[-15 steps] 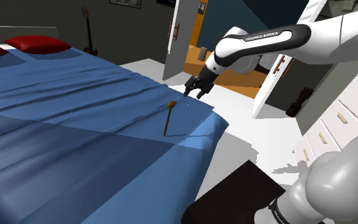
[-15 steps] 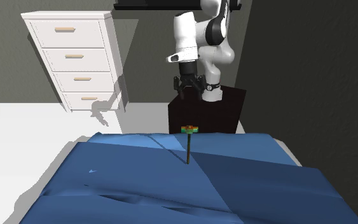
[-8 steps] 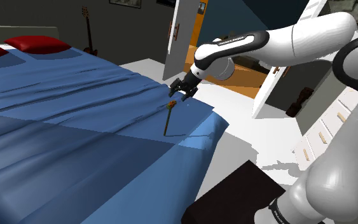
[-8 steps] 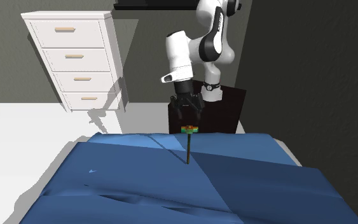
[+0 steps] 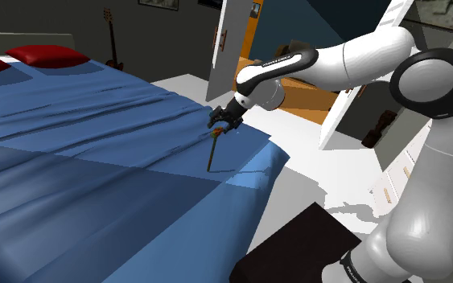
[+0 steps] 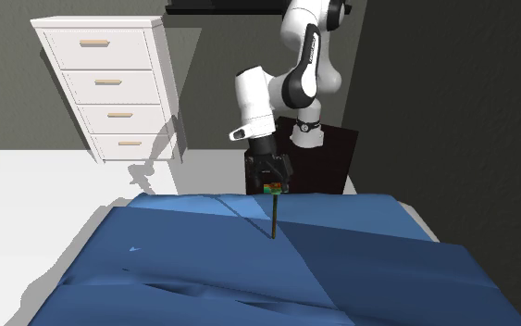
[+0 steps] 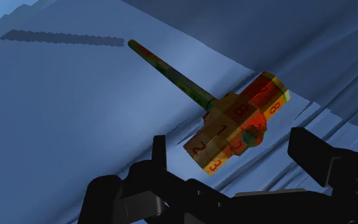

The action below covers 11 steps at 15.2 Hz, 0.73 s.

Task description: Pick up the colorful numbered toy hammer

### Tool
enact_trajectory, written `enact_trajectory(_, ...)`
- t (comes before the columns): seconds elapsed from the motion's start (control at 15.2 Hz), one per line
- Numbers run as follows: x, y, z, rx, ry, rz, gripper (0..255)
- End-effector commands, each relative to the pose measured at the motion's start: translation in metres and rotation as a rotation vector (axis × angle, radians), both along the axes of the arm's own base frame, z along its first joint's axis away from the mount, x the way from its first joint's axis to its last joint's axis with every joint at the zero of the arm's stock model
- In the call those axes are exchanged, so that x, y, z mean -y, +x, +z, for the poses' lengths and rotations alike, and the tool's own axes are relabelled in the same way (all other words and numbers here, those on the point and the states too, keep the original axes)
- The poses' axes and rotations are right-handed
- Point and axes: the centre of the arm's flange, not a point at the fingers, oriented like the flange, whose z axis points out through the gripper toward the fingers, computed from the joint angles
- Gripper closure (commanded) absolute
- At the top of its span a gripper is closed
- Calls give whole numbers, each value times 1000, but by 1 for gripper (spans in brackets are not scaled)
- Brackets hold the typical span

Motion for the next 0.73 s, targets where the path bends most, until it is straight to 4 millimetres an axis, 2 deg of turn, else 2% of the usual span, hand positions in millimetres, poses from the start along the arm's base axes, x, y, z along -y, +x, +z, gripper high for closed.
enact_trajectory(0.0,-1,0,-10,0,0,0,0)
enact_trajectory(0.13,-1,0,-13,0,0,0,0)
enact_trajectory(0.2,-2,0,-13,0,0,0,255)
enact_trajectory(0.66,-2,0,-13,0,0,0,255)
